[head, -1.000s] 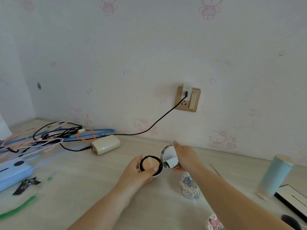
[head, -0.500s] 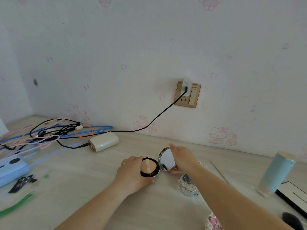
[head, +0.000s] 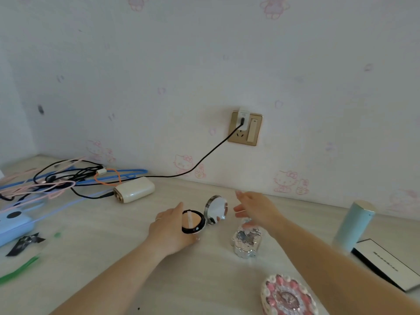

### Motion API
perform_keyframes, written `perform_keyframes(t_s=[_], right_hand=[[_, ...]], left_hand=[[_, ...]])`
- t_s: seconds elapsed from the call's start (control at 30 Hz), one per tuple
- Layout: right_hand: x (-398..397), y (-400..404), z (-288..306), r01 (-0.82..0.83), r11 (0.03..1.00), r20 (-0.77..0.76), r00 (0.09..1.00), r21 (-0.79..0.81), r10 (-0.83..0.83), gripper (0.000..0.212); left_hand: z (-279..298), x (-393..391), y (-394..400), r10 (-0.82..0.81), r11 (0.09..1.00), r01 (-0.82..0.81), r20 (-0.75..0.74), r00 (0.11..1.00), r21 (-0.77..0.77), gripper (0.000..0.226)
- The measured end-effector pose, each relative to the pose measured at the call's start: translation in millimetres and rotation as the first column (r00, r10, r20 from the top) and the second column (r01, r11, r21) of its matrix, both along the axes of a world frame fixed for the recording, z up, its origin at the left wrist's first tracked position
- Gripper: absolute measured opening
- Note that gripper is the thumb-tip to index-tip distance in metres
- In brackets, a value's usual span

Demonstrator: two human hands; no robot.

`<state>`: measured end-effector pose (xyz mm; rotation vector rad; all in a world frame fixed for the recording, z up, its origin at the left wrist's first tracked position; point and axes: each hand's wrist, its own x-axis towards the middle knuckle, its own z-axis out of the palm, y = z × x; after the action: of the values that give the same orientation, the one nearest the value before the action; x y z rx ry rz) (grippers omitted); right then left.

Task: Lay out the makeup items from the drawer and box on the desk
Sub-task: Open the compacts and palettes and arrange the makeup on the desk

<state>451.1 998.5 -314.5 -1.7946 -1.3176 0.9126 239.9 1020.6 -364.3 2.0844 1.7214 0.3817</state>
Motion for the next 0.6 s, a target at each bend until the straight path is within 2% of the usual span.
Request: perform_keyframes(t_s=[0.1,0.2,0.23,0.33,0.43,0.5,0.6], right_hand=[[19,-14,9,0.028,0.999,0.013,1.000,0.031,-0.028,0.033],[35,-30,14,0.035,0.998,0.013,0.999,0.052,-0.036,0.029],[40,-36,15,0.039,0.998,0.016,0.999,0.056,-0.040,0.028],[52,-51,15,0.058,0.996,0.022,0.998,0.072,-0.060,0.022],[66,-70,10,0.049,0.996,0.065,0.996,0.074,-0.054,0.018],[72,-78,4,0.044,0.998,0.076,0.996,0.052,-0.048,0.017],[79,-87,-4,0.044,0.999,0.077,0.996,0.025,-0.046,0.019]], left_hand=[[5,8,-16,-0.012,0.992,0.004,0.065,0.998,0.127,0.102],[10,22,-34,-0.126,0.927,0.048,0.188,0.974,0.373,0.085],[11,27,-40,-0.182,0.912,0.071,0.245,0.952,0.403,0.077],[11,45,-53,-0.287,0.922,0.162,0.341,0.895,0.351,0.062],[8,67,-62,-0.297,0.947,0.224,0.368,0.881,0.229,0.059],[5,80,-63,-0.292,0.953,0.242,0.335,0.896,0.183,0.062],[-1,99,-64,-0.300,0.951,0.274,0.206,0.931,0.145,0.070]])
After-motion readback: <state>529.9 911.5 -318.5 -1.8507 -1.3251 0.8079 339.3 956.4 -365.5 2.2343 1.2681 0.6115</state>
